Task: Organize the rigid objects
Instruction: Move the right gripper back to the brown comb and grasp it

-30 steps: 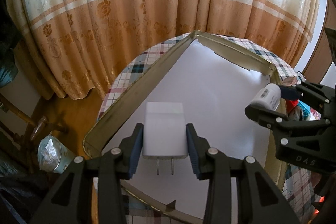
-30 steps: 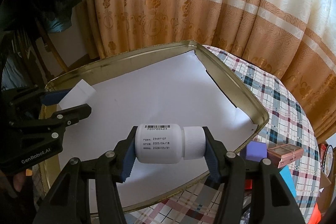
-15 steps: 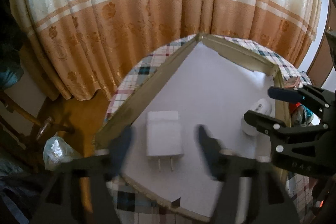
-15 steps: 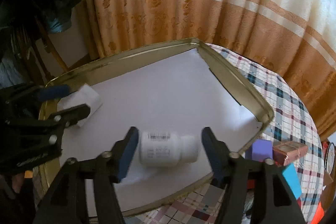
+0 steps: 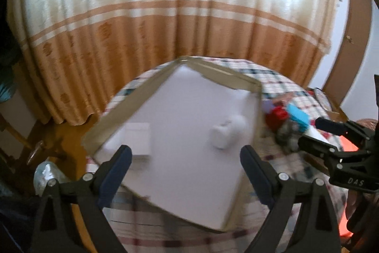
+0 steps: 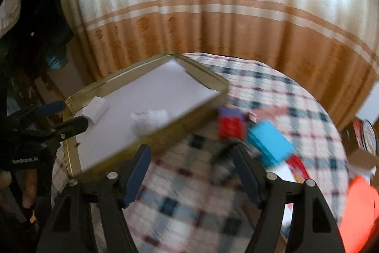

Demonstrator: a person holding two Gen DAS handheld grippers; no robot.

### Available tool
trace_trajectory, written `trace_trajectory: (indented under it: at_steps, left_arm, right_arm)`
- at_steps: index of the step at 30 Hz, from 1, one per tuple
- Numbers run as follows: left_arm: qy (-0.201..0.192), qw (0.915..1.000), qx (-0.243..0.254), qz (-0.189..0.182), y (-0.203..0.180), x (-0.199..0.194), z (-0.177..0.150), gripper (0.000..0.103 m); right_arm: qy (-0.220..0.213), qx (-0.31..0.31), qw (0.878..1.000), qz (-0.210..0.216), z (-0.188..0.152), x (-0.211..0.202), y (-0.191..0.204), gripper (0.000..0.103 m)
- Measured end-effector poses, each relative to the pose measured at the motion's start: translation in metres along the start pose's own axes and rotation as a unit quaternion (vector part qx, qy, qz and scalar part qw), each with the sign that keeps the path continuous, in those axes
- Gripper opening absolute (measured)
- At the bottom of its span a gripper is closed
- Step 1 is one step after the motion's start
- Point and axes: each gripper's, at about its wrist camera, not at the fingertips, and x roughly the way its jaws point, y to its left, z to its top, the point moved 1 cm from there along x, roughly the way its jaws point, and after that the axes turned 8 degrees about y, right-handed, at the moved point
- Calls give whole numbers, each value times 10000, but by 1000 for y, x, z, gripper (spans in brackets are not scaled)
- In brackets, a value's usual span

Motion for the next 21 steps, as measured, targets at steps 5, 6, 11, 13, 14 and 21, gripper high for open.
trace_trajectory:
  at_steps: [5, 6, 11, 13, 14, 21]
  left_arm:
    - [-58, 9988, 390, -293, -40, -7, -7, 94]
    - [-57, 9981, 490, -360, -49, -8, -8, 94]
    - [-23, 9951, 832, -540, -77, -8, -13, 94]
    - [13, 9940, 937, -566, -85, -6, -14, 94]
    - [21, 9934, 986, -582, -89, -5, -15, 94]
    - [130, 9904, 1165, -731, -104, 3, -20, 94]
  right_arm:
    - [-34, 382, 9988, -304, -33, -22, -32, 73]
    - [-23, 506, 9981, -357, -41, -24, -40, 73]
    - [66, 962, 9943, -451, -66, -25, -72, 73]
    - [117, 1059, 9931, -484, -73, -23, -80, 73]
    - [125, 1083, 9929, -482, -75, -22, -83, 73]
    - [248, 1161, 9923, -342, -88, -14, -93, 73]
